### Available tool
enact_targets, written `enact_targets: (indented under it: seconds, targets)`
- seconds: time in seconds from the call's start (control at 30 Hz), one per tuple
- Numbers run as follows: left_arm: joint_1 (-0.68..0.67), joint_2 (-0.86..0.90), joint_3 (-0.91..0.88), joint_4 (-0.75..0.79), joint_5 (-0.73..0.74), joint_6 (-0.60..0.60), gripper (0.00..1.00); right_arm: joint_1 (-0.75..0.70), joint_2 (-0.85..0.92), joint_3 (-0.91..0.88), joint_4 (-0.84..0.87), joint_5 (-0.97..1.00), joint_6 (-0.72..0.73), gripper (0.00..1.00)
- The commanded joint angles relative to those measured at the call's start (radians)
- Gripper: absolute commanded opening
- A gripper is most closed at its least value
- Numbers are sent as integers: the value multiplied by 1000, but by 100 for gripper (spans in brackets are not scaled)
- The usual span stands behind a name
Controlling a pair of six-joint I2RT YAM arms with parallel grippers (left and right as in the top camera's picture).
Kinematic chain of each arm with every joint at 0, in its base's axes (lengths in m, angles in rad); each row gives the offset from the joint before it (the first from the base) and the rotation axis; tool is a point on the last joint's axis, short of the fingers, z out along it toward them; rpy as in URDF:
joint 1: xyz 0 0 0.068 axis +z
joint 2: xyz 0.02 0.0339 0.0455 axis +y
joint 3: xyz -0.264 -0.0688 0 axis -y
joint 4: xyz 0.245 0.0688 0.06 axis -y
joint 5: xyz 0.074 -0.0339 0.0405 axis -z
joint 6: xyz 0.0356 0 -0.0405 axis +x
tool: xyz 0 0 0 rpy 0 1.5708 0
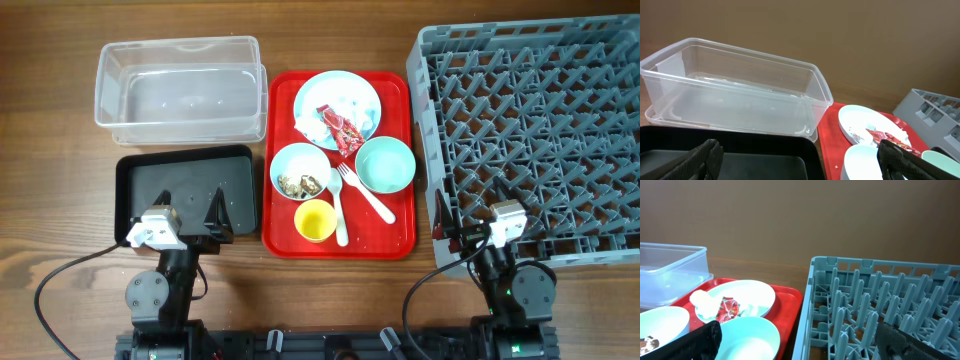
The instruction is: Sort waste into correct bins and load items into the dishwasher rack
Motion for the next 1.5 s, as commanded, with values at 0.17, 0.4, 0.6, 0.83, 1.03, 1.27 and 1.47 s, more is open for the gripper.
enact_targets:
  seconds: [0.17, 0.4, 0.6, 0.83, 1.03, 1.27, 1.47]
  targets:
    - [6, -11, -7, -1, -3, 16, 100, 2, -8, -1, 5, -17, -3, 100]
    - [6, -11, -7, -1, -3, 16, 100, 2, -6, 0, 5, -17, -3, 100]
    - [6, -11, -7, -1, -3, 16, 100, 2, -6, 0, 5, -17, -3, 100]
    - [6, -11, -7, -1, -3, 16, 100, 2, -6, -1, 5, -16, -3, 100]
    - [6, -11, -7, -1, -3, 16, 100, 2, -6, 0, 5, -17, -3, 100]
    - [6, -11, -7, -1, -3, 16, 100, 2, -6, -1, 5, -17, -3, 100]
    - [6, -11, -7, 2, -3, 16, 100, 2, -6, -1, 3, 3, -6, 100]
